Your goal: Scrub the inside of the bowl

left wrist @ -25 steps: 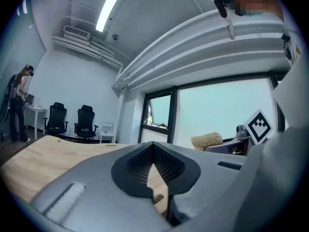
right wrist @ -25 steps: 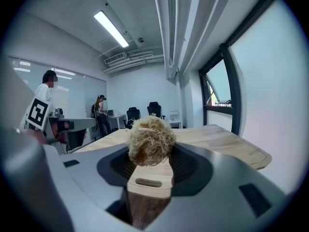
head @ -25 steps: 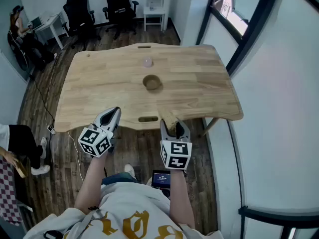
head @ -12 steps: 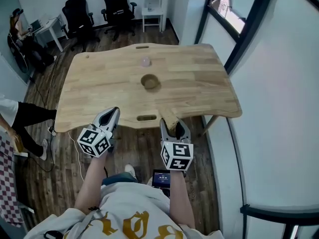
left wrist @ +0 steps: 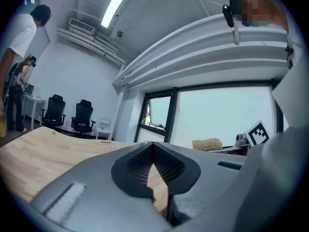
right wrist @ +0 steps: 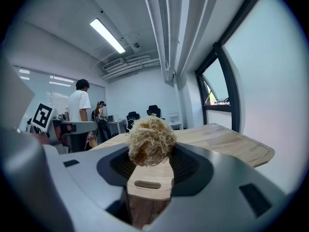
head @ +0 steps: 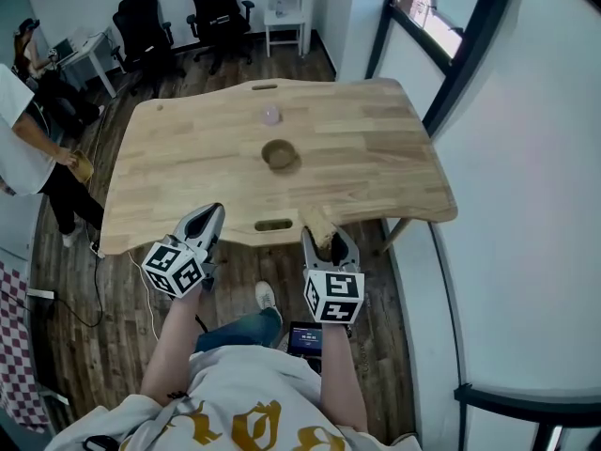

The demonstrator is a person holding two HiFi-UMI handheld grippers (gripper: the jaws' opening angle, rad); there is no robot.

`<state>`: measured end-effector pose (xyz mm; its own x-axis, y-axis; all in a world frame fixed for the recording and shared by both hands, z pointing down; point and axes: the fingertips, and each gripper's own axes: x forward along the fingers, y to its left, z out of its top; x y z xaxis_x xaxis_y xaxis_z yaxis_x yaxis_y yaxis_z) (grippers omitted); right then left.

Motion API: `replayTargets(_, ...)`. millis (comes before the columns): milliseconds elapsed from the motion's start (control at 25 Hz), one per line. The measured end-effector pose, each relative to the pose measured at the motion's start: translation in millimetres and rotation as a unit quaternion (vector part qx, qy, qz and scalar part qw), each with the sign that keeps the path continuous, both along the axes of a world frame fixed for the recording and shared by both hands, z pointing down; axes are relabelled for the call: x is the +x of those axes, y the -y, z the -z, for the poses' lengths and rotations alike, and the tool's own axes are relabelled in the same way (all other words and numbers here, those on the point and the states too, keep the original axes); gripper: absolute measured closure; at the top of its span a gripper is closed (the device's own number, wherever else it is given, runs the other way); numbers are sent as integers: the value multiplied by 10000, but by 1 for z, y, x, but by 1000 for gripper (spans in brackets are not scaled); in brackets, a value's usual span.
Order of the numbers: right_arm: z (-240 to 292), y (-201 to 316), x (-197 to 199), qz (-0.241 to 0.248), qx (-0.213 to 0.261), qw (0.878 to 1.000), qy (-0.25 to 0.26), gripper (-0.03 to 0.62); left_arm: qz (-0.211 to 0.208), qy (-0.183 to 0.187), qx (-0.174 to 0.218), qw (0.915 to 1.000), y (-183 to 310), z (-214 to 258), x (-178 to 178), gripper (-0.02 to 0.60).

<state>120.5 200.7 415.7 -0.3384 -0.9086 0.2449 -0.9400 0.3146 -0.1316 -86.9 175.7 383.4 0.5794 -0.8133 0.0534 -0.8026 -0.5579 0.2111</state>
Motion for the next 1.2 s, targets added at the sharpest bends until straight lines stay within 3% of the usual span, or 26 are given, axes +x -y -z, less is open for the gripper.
replayTargets(280, -19, 65, 8, -20, -207, 9997, -120, 401, 34, -217, -105, 9997, 78, -21, 4, 580)
replayTargets(480, -18, 141, 14, -38, -243, 9993, -298, 399, -21, -98, -202, 9997, 158, -34, 6, 580)
replayTargets(600, -10, 185, 4, 143, 18, 9999, 62, 401, -26, -32, -269, 9996, 206, -40, -1, 580)
replayTargets(720, -19, 218, -1, 101, -89, 9995, 291, 399, -27, -12, -318, 9995, 241, -44, -9, 580)
replayTargets(920, -35, 252, -13, -6, -388, 9992, -30, 399, 9, -64, -424, 9991, 280, -51, -23, 580)
replayTargets(1200, -46, 267, -11, -142, -630, 9975, -288, 399, -109, -44, -737, 9972, 298, -71, -20, 580)
